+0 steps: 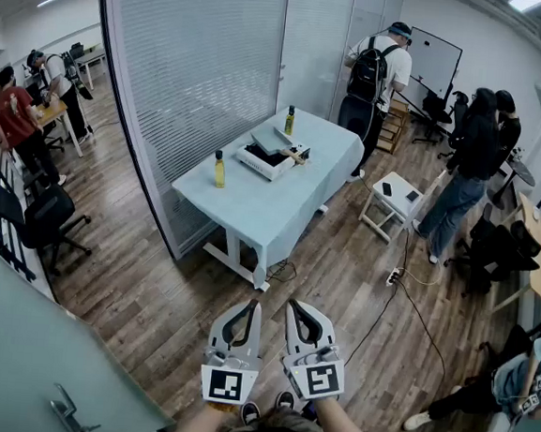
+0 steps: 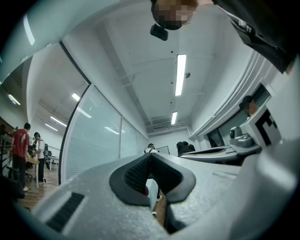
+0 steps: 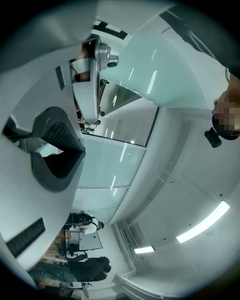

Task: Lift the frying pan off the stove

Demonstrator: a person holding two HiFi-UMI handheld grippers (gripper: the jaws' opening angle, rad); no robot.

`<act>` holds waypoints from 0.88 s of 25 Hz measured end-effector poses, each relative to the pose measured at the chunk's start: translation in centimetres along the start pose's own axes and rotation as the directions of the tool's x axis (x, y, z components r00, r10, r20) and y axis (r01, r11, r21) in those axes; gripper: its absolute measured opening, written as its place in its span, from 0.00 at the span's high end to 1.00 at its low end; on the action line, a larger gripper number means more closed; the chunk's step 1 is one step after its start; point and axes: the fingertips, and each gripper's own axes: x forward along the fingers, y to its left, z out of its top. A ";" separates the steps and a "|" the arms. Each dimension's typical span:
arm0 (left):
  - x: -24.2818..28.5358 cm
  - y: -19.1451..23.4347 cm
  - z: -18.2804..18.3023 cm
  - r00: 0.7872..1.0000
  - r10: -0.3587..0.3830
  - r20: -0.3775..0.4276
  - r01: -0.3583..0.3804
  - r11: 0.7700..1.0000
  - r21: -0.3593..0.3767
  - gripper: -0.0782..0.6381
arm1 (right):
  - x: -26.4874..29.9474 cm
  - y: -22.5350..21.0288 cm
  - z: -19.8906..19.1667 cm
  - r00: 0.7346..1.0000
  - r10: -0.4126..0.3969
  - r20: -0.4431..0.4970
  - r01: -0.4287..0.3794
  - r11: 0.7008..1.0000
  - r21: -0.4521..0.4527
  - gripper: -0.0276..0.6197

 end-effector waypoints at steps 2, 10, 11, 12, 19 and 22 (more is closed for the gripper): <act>0.5 0.0 -0.2 1.000 -0.010 -0.010 0.010 1.000 0.030 0.87 | 0.0 -1.0 0.2 1.000 -0.013 0.026 0.013 0.999 0.032 0.96; 4.5 -0.8 -1.0 1.000 -0.012 -0.006 0.013 0.997 0.072 0.87 | 0.4 -4.8 -2.5 0.999 -0.010 -0.040 0.008 0.999 -0.045 0.96; 5.3 -0.9 -1.1 1.000 -0.009 -0.008 0.010 0.997 0.074 0.87 | 0.6 -5.5 -2.7 0.999 -0.011 -0.041 0.009 0.999 -0.045 0.96; 6.1 -1.1 -1.3 1.000 -0.005 -0.008 0.006 0.997 0.078 0.87 | 0.8 -6.3 -3.0 0.999 -0.014 -0.041 0.012 0.999 -0.042 0.96; 12.2 -2.7 -2.7 0.999 0.032 -0.007 -0.032 0.996 0.085 0.87 | 2.6 -12.7 -4.7 0.999 -0.006 -0.050 0.006 1.000 -0.013 0.96; 15.0 -3.5 -3.4 0.998 0.049 -0.033 -0.046 0.994 0.100 0.87 | 3.9 -15.7 -4.6 0.999 -0.005 -0.039 0.005 1.000 0.003 0.96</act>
